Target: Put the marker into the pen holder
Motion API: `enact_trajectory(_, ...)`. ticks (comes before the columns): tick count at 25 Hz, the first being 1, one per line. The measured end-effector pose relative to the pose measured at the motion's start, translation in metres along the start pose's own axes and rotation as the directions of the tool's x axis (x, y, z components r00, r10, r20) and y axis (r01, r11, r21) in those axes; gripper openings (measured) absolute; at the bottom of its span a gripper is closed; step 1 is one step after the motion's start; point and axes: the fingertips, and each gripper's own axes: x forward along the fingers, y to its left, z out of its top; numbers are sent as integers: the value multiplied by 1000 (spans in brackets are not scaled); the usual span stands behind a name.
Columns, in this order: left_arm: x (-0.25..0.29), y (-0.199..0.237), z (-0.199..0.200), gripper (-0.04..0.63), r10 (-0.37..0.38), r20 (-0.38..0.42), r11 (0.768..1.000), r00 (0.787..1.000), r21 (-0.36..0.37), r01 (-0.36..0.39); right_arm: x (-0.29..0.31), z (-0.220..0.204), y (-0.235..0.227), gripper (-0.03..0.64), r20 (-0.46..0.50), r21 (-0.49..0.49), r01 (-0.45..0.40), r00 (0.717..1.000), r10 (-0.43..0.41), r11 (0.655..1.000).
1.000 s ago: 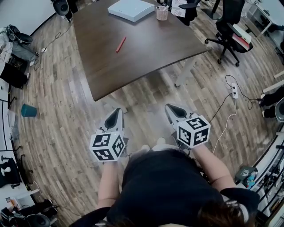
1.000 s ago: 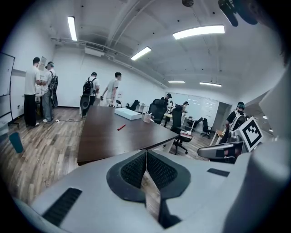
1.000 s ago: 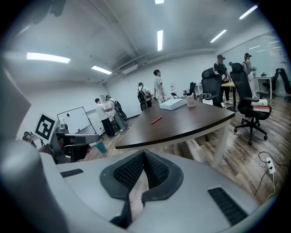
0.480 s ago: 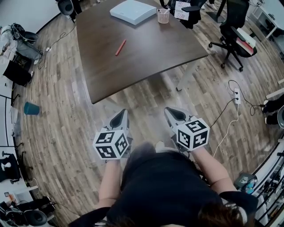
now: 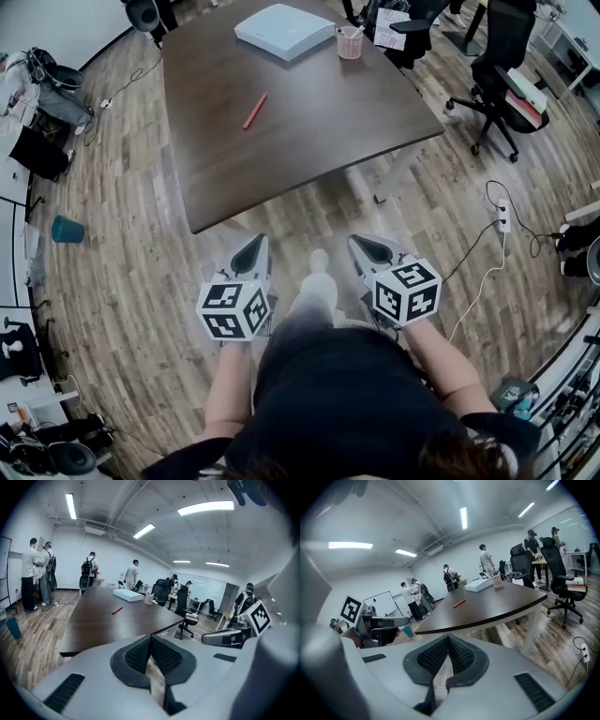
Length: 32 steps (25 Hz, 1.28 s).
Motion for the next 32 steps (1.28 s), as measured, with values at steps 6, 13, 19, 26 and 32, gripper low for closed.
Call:
enact_trajectory(6,39,17,26,29,23,44,999,999,46,-25,24,22,-25,18,0,1,15,1000,-15,1000)
enact_trajectory(13,89,47,55,29,37,26,997,999,67,-39,69,54,-52,18,-39,-7,12,999,-13,1000)
enact_trajectory(19,131,85,78,29,56,-1,991,998,121,-56,118,88,-65,18,-69,-20,-1,998,0,1000)
enact_trajectory(26,178,129,98,121,46,-42,994,998,99,-42,174,119,-77,18,-104,-41,-16,995,11,999)
enact_trajectory(32,211,157,108,149,50,-68,993,996,108,-42,210,136,-84,18,-139,-71,-36,990,26,997)
